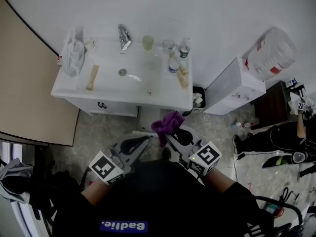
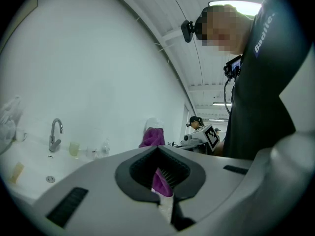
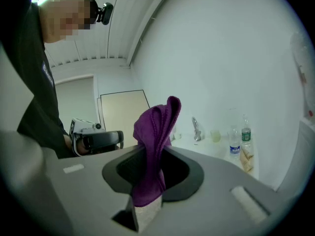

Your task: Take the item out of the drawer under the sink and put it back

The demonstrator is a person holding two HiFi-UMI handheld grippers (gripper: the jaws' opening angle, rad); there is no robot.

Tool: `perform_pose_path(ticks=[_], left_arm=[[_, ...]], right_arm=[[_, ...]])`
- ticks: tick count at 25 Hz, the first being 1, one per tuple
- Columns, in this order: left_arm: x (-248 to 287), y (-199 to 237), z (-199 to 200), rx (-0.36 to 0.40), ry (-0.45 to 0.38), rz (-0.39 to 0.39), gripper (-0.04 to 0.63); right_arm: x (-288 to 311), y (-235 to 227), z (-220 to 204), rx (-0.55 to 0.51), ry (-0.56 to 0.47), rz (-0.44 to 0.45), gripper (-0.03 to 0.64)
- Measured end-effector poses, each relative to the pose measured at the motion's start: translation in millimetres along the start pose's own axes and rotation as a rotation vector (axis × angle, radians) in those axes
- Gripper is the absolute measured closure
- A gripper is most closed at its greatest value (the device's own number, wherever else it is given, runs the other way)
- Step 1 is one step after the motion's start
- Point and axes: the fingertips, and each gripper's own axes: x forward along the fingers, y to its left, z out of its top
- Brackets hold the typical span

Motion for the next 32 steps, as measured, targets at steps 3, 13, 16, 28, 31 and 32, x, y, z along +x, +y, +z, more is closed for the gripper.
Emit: perform_pose_path(ticks=[3, 13, 16, 28, 31, 32], left_arm=[[4.4, -5.0, -4.1, -0.018, 0.015, -0.014, 0.606], [10.7, -16.6, -4.5, -0.031, -0.005, -0.046, 0.606], [11.3, -16.7, -7.7, -0.034, 0.003, -0.049, 0.606], [13.4, -20.9, -8.4, -0.042, 0.002, -0.056, 0.606], [13.0, -17.5, -7.4, -0.035, -0.010, -0.036, 0.606], [13.5, -17.9, -7.4, -0.036, -0.011, -0.035, 0.606]], right_arm=[[-4.6, 6.4, 9.6, 0.009, -0.033, 0.007, 0.537], [-19.2, 22.5, 17.3, -0.004, -0.085, 0.028, 0.537], [-20.1, 22.9, 14.8, 0.005, -0.089, 0.032, 0.537], [-22.5, 23.2, 11.6, 0.018, -0.088, 0.043, 0.537], [-23.1, 23.3, 9.8, 0.019, -0.085, 0.046, 0.537], [-23.3, 23.1, 9.1, 0.019, -0.084, 0.046, 0.535]])
